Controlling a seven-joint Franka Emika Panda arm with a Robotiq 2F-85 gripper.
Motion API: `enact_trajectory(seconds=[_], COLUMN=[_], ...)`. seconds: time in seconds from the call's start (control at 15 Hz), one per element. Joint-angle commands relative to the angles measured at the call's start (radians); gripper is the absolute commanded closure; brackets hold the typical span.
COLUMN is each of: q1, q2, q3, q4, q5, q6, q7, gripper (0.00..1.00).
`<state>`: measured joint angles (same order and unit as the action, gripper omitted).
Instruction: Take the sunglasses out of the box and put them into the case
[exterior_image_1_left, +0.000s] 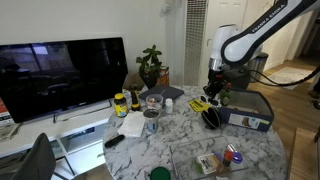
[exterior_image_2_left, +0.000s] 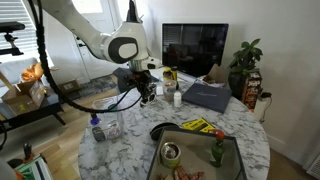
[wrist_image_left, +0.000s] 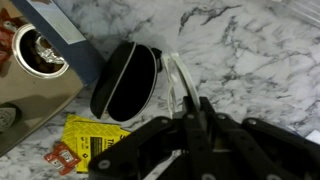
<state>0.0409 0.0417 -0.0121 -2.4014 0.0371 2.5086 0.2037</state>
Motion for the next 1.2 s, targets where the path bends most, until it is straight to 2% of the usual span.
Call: enact_trajectory(seconds=[0.0, 0.07, 0.13, 0.2, 0.47, 0.8, 0.87, 1.0, 1.07, 1.13], q1=[-0.006, -0.006, -0.008, -0.006, 0.006, 0.029, 0.013, 0.019, 0.020, 0.012], q2=[0.000, 0.000, 0.001, 0.021, 0.061, 0.139, 0.104, 0.128, 0.134, 0.153], q3=[0.014, 0.015, 0.014, 0.001, -0.008, -0.065, -0.037, -0.056, -0.059, -0.045], q4=[0.007, 0.009, 0.009, 0.011, 0.006, 0.028, 0.014, 0.022, 0.025, 0.035], q5=[0.009, 0.012, 0.013, -0.059, -0.137, -0.298, -0.231, -0.264, -0.265, -0.229], q6=[-0.005, -0.006, -0.006, 0.023, 0.087, 0.146, 0.123, 0.134, 0.134, 0.143], q7=[0.000, 0.000, 0.000, 0.187, 0.462, 0.832, 0.703, 0.776, 0.786, 0.745], gripper=[0.91, 0.91, 0.98, 0.98, 0.98, 0.98, 0.91, 0.91, 0.98, 0.98])
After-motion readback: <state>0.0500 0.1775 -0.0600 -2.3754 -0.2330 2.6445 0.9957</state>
